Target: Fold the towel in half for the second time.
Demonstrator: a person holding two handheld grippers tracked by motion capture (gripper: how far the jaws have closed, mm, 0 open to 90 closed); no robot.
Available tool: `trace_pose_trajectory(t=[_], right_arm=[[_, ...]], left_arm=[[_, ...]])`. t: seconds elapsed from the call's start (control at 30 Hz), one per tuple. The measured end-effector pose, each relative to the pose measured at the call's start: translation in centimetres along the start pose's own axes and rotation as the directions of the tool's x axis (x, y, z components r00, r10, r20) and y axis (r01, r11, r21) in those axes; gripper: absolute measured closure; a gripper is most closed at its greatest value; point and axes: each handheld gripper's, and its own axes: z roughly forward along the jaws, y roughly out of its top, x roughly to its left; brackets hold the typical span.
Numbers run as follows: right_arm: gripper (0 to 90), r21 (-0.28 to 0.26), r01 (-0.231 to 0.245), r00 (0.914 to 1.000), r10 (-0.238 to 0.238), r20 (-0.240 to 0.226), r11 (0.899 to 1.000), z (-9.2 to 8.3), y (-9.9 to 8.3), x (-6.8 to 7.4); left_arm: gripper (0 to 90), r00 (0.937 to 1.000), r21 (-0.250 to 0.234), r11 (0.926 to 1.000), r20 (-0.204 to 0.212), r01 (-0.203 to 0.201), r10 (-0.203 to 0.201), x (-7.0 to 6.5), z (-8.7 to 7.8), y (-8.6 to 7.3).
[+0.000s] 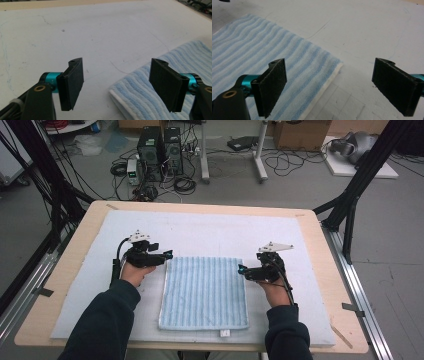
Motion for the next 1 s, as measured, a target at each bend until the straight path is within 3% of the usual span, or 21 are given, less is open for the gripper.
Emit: trace_pose_trajectory(t=[0.07,0.23,0.37,0.47,0.6,0.63,0.87,1.0], right_arm=[[11.7,0.004,-0.002,1.0,0.002,-0.003,1.0,0.0,0.0,0.1],[11.7,0.006,-0.001,1.0,0.001,-0.005,1.0,-0.1,0.0,0.2],[11.8,0.006,0.0,1.0,0.0,-0.006,1.0,-0.1,0.0,0.2],[11.8,0.008,0.001,1.0,-0.001,-0.004,1.0,0.1,-0.1,0.2],[13.2,0.019,-0.01,0.9999,0.01,0.003,1.0,0.5,-0.1,0.1],[15.3,0.021,-0.009,0.9999,0.009,0.015,1.0,0.5,-0.1,0.1],[15.6,0.017,-0.055,0.9952,0.054,0.082,0.998,1.0,0.1,-0.4],[14.7,0.038,-0.078,0.9938,0.074,0.082,0.996,1.9,0.4,-0.8]], left_arm=[[31.2,1.0,0.013,0.9999,-0.004,0.006,-0.006,0.1,0.5,-0.2],[40.0,0.9991,0.071,0.9966,-0.001,-0.043,0.043,-0.4,1.6,-0.7],[45.7,0.9939,0.141,0.9844,-0.016,-0.106,0.109,-0.8,2.2,-1.1],[51.2,0.9902,0.157,0.9783,-0.013,-0.136,0.139,-1.2,2.3,-1.1],[80.5,0.9891,0.164,0.9756,0.047,-0.146,0.14,-1.8,2.3,-1.1],[82.8,0.9888,0.162,0.9757,0.044,-0.148,0.143,-1.8,2.3,-1.1],[84.9,0.9904,0.172,0.9753,0.029,-0.138,0.135,-2.1,2.3,-1.1],[84.9,0.9907,0.173,0.9754,0.025,-0.136,0.134,-2.1,2.3,-1.1]])
